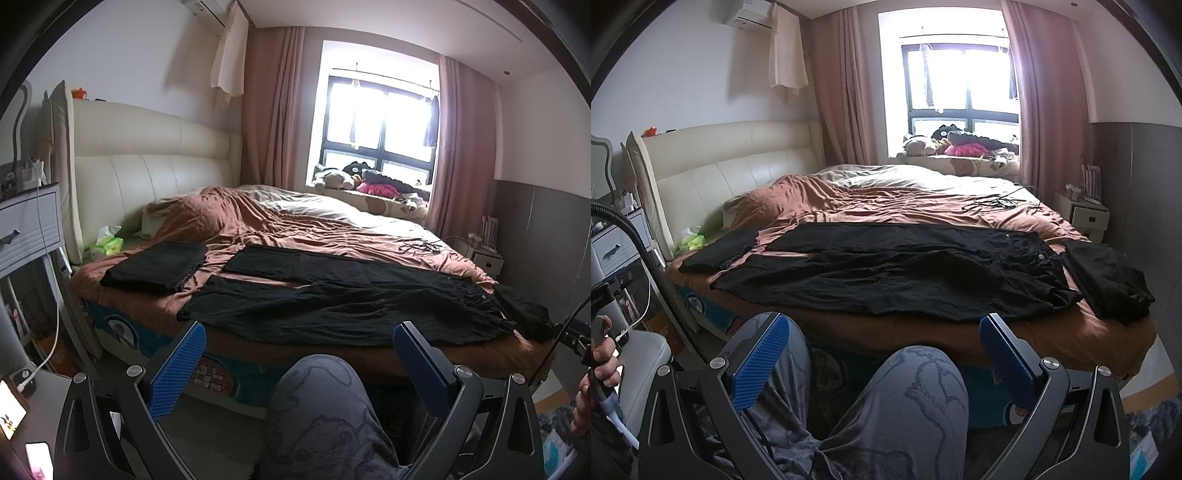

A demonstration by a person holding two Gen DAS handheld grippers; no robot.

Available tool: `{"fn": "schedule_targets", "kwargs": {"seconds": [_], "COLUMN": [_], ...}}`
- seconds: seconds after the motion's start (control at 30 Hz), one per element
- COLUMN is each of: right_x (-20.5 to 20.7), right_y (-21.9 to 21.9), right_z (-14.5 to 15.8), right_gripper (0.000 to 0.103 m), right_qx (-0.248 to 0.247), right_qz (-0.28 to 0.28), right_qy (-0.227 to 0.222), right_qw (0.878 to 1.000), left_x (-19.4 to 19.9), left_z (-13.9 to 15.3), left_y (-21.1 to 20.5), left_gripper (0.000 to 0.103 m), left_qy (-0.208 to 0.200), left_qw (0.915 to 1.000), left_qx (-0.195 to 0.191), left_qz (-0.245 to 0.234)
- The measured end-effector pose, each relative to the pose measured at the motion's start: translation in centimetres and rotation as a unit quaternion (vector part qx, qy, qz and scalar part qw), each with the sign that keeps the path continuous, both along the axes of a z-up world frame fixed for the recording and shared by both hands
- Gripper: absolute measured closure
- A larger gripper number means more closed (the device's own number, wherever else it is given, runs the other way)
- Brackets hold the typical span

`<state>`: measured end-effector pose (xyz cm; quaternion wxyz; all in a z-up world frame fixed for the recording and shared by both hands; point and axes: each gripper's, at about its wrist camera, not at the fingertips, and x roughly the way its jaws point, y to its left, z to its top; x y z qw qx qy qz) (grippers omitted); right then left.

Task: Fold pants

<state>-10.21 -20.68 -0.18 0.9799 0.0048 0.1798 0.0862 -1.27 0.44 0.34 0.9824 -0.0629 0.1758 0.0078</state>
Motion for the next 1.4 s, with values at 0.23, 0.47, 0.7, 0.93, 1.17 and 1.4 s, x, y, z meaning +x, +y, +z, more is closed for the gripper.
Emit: {"fn": "schedule_targets", "kwargs": {"seconds": [0.23, 0.47, 0.7, 0.93, 1.17, 1.4], "right_x": [1.2, 2.7, 4.6, 7.0, 9.2, 11.5], "right_y": [-0.1, -0.8, -1.2, -2.1, -3.0, -4.0], "right_z": [0.0, -0.3, -0.6, -0.6, -1.0, -1.5], "right_gripper": [0.0, 0.0, 0.0, 0.0, 0.0, 0.0], "right_qx": [0.005, 0.014, 0.023, 0.041, 0.045, 0.054], "right_qz": [-0.004, -0.012, -0.024, -0.033, -0.052, -0.081], "right_qy": [0.008, 0.014, 0.025, 0.038, 0.047, 0.062], "right_qw": [1.0, 1.0, 0.999, 0.998, 0.997, 0.993], "left_x": [1.5, 3.5, 5.7, 8.4, 11.3, 14.2], "left_z": [-0.4, -1.0, -1.9, -3.2, -4.7, -6.9], "left_y": [0.5, 1.3, 2.1, 2.8, 4.0, 6.1], "left_gripper": [0.0, 0.001, 0.0, 0.0, 0.001, 0.001], "left_qy": [0.011, 0.027, 0.047, 0.07, 0.09, 0.116], "left_qw": [0.9999, 0.9996, 0.9988, 0.9972, 0.995, 0.9905], "left_qx": [0.001, -0.001, -0.006, -0.009, -0.022, -0.045], "left_qz": [0.004, 0.009, 0.015, 0.025, 0.037, 0.06]}}
